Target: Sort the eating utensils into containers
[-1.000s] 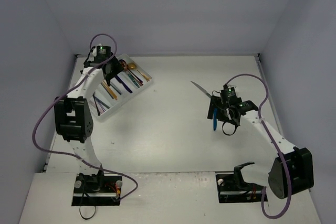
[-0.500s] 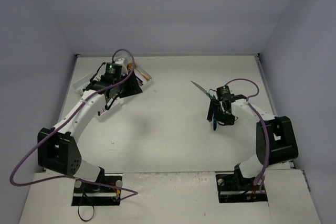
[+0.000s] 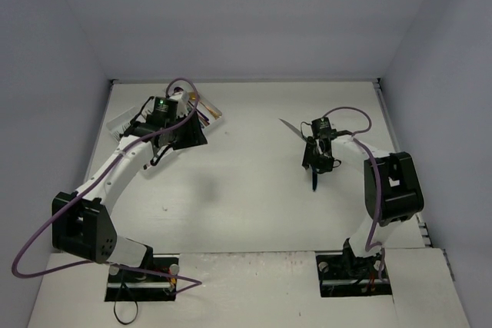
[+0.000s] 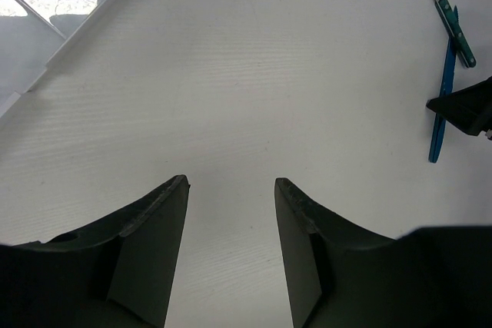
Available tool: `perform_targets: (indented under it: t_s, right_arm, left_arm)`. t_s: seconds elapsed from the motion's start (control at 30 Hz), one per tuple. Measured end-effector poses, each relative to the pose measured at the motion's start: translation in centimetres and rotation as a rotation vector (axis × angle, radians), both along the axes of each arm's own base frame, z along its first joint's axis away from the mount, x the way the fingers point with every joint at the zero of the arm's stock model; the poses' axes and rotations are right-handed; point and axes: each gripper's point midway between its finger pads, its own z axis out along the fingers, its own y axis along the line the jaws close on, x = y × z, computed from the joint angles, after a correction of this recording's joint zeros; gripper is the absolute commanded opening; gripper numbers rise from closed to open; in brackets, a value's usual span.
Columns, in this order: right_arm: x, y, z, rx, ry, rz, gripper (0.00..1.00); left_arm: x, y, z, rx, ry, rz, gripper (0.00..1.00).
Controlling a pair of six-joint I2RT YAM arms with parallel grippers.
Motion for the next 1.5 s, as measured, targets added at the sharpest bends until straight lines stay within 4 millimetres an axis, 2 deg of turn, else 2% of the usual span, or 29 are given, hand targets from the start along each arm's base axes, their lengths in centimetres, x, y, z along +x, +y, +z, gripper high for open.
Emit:
perform_targets:
  t_s: [0.03, 0.17, 0.2, 0.37, 0.5, 0.6, 0.77, 0.93, 1.13, 1.5]
  right_arm:
    - [0.2, 0.0, 0.0, -0.005, -0.004, -0.001, 0.31]
    - [0.7, -0.1, -0.1, -0.014, -0.015, 0.006, 0.03]
    - [0.8, -0.1, -0.1, -0.021, -0.016, 0.012, 0.01]
    - [1.5, 1.3, -0.1, -0.023, -0.038, 0.056, 0.00]
    - [0.9, 3.7, 0.0, 0.018, -0.047, 0.116, 0.00]
    - [-0.6, 6.2, 0.1, 0.069, -0.037, 0.172, 0.00]
    - [-5.0, 10.0, 0.7, 0.187, 0.046, 0.266, 0.00]
    - [-6.5, 11.4, 3.3, 0.276, 0.058, 0.301, 0.00]
    - [-6.0, 13.2, 6.5, 0.354, 0.011, 0.347, 0.00]
    - [-7.8, 15.0, 10.1, 0.401, -0.062, 0.477, 0.00]
  left_arm:
    - [0.0, 0.0, 0.0, 0.000, 0.000, -0.001, 0.46]
    - [-0.1, -0.1, 0.0, -0.003, 0.002, -0.003, 0.46]
    - [-0.1, -0.1, 0.0, -0.003, 0.003, -0.004, 0.47]
    - [-0.7, -0.3, -0.7, -0.014, 0.027, -0.018, 0.46]
    - [-1.0, -0.6, -0.8, -0.027, 0.038, -0.032, 0.47]
    - [-1.2, -1.0, -0.7, -0.044, 0.046, -0.045, 0.47]
    - [-1.5, -1.7, -1.1, -0.077, 0.077, -0.067, 0.46]
    - [-1.7, -2.9, -1.0, -0.127, 0.116, -0.090, 0.47]
    - [-2.5, -5.5, 0.0, -0.220, 0.134, -0.141, 0.47]
    - [-3.0, -10.9, 2.0, -0.366, 0.109, -0.224, 0.46]
